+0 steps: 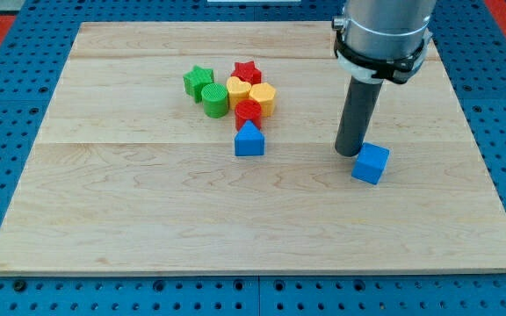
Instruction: Push the blue triangle closer to the blue cube
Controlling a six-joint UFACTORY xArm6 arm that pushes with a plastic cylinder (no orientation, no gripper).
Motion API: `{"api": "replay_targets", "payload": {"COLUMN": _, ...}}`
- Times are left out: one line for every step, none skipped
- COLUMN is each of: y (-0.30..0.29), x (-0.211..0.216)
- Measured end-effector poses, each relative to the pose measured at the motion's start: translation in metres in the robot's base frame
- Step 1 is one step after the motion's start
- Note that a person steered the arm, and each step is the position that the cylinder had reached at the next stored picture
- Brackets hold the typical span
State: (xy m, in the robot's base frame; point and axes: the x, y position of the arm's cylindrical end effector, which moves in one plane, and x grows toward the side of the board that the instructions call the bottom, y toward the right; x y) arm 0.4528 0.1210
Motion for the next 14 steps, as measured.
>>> {"api": "replay_targets", "payload": {"y": 0.017, "x": 0.010}}
{"api": "replay_targets", "payload": {"y": 0.029, "x": 0.027}}
{"api": "replay_targets", "payload": {"y": 0.017, "x": 0.026}}
{"api": "replay_targets", "payload": {"y": 0.003, "x": 0.025}}
{"api": "replay_targets", "payload": {"y": 0.002, "x": 0.022}}
{"api": "replay_targets", "payload": {"y": -0.001, "x": -0.015}}
{"api": "replay_targets", "payload": {"y": -0.019, "x": -0.032}}
{"api": "replay_targets", "payload": {"y": -0.053, "x": -0.033}}
{"api": "replay_targets", "payload": {"y": -0.083, "x": -0.031}}
{"api": "replay_targets", "payload": {"y": -0.103, "x": -0.030}}
{"api": "replay_targets", "payload": {"y": -0.153, "x": -0.030}}
{"api": "replay_targets", "payload": {"y": -0.194, "x": -0.030}}
{"api": "replay_targets", "payload": {"y": -0.208, "x": -0.022}}
{"api": "replay_targets", "payload": {"y": -0.189, "x": -0.012}}
